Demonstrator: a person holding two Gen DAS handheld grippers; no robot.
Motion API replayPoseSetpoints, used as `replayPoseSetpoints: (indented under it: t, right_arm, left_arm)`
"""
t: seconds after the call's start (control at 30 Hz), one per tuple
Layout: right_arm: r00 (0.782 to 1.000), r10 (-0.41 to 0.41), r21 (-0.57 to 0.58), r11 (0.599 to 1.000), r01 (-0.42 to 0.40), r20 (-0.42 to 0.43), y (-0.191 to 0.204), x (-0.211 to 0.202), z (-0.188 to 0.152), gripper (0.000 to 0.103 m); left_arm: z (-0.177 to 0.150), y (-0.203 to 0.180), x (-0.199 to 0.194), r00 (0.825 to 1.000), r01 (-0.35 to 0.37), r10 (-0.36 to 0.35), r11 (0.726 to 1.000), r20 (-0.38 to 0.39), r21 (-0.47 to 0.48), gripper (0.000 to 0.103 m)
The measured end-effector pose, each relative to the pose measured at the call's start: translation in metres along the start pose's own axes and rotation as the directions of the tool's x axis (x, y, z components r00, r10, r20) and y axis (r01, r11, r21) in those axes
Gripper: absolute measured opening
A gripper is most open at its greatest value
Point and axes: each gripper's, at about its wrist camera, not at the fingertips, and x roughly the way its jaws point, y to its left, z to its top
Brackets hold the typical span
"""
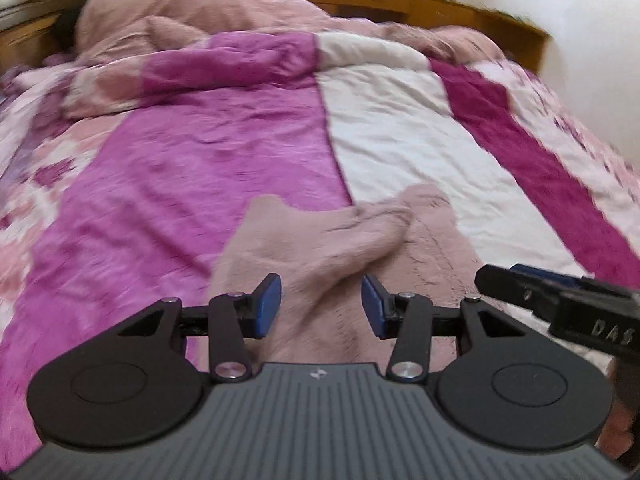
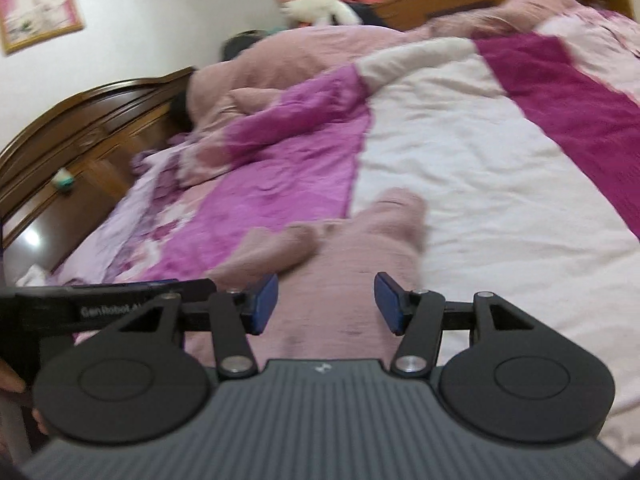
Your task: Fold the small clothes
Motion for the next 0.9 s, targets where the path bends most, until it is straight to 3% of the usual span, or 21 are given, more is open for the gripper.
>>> replayPoseSetpoints:
  t: [0.13,0.3,0.33,0.37,0.4,0.53,0.6,0.8,0.9]
  right_arm:
    - [0.999,-0.044,0.026,0.999,0.045,-0.020,-0.016,0.005,-0.007,0.057]
    - [0.998,-0.038,0.032,0.999,0.040,-0.044,-0.020,0.009,-0.012,0.057]
    - [0.998,-0.037,0.034,0.999,0.038,-0.047,-0.020,0.010,-0.013,0.057]
    - [0.998,-0.037,0.034,0.999,0.038,-0.047,-0.020,0.010,-0.013,0.057]
    - [0.998,-0.032,0.036,0.999,0.034,-0.051,-0.020,0.011,-0.013,0.057]
    - [0.998,-0.011,0.020,1.000,0.012,-0.058,-0.014,0.012,-0.016,0.057]
    - [0.999,-0.008,0.000,1.000,0.008,-0.052,-0.009,0.013,-0.017,0.057]
    - [0.999,-0.016,-0.114,0.993,0.011,-0.039,0.006,0.016,-0.023,0.057]
    - [0.999,-0.020,-0.123,0.992,0.015,-0.040,0.006,0.016,-0.024,0.058]
  left_arm:
    - [0.000,-0.011,0.035,0.999,-0.031,0.034,0.993,-0.027,0.111,0.053]
    - [0.003,0.002,0.059,1.000,-0.012,0.013,0.999,-0.023,0.041,0.053]
    - [0.003,0.005,0.061,1.000,-0.003,0.003,1.000,-0.016,0.018,0.043]
    - [0.004,0.009,0.061,1.000,0.011,-0.011,1.000,-0.005,-0.002,0.019]
    - [0.004,0.011,0.060,1.000,0.012,-0.012,1.000,0.006,-0.012,0.013]
    - [0.014,0.025,0.042,0.993,-0.023,0.031,0.997,0.115,-0.068,0.013]
    - [0.019,0.036,0.042,0.990,-0.045,0.058,0.994,0.132,-0.101,0.013]
    - [0.005,0.079,0.080,0.998,-0.063,0.066,0.961,0.002,-0.270,0.018]
    - [-0.001,0.083,0.076,0.997,-0.075,0.082,0.959,0.014,-0.272,0.037]
